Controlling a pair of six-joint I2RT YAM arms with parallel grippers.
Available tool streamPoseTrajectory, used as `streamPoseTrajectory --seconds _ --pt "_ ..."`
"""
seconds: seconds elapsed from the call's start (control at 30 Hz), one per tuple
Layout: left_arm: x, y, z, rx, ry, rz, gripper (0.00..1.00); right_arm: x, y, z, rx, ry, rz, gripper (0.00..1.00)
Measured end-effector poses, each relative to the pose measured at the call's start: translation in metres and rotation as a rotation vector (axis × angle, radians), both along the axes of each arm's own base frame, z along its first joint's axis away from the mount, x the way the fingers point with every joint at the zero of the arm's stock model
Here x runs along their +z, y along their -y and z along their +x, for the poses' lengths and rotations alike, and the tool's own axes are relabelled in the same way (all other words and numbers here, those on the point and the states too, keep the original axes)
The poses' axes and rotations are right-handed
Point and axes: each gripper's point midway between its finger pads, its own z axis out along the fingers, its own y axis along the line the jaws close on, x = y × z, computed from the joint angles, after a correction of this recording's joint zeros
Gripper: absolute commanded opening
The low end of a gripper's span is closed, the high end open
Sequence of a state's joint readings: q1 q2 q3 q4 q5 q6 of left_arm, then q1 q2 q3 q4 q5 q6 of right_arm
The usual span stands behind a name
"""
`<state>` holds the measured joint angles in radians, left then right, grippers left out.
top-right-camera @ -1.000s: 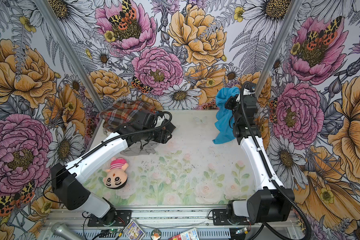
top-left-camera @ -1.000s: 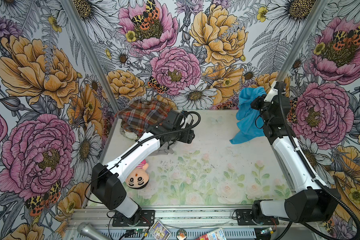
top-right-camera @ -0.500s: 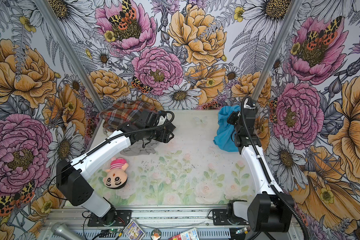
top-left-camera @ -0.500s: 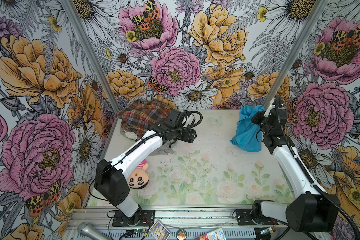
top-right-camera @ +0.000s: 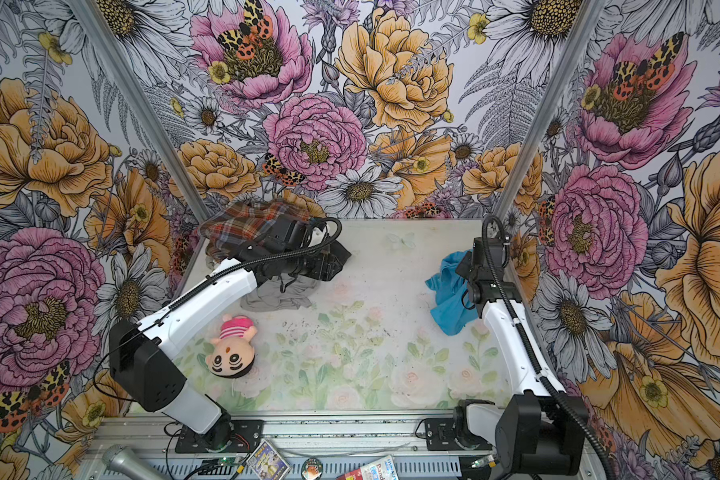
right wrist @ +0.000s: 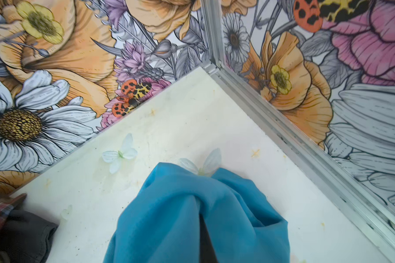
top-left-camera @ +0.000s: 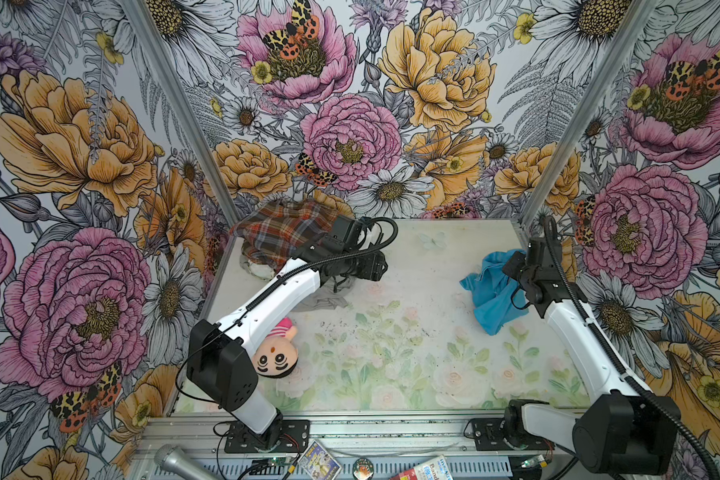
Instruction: Pick out a specific cloth from the pile
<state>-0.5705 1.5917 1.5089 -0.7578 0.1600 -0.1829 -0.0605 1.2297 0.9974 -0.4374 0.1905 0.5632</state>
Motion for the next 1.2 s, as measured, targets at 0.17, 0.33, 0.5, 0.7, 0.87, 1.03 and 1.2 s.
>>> streamPoseTrajectory --seconds 0.17,0.33,0.5,0.7,0.87,1.03,1.2 --pt "0.006 -0.01 -0.001 0.018 0.012 -0.007 0.77 -0.047 0.002 0.007 -0.016 -0.136 0.034 0.0" --pt "0.014 -0.02 -0.006 0.043 0.027 -0.019 0.77 -0.088 0.0 0.012 -0.015 -0.256 0.072 0.0" --pt "0.019 -0.03 -0.009 0.076 0.039 -0.026 0.77 -0.108 -0.001 0.014 -0.022 -0.31 0.089 0.0" --pt "0.017 -0.046 -0.007 0.133 0.036 -0.033 0.77 -0.129 0.001 0.013 -0.039 -0.361 0.11 0.0" --pt "0.018 -0.06 -0.001 0.179 0.05 -0.042 0.78 -0.144 0.001 0.011 -0.045 -0.402 0.121 0.07" --pt "0.026 -0.081 0.007 0.252 0.072 -0.063 0.79 -0.155 -0.002 0.009 -0.039 -0.434 0.136 0.44" --pt "0.034 -0.107 0.013 0.34 0.102 -0.072 0.81 -0.156 -0.004 0.007 -0.032 -0.442 0.146 0.61"
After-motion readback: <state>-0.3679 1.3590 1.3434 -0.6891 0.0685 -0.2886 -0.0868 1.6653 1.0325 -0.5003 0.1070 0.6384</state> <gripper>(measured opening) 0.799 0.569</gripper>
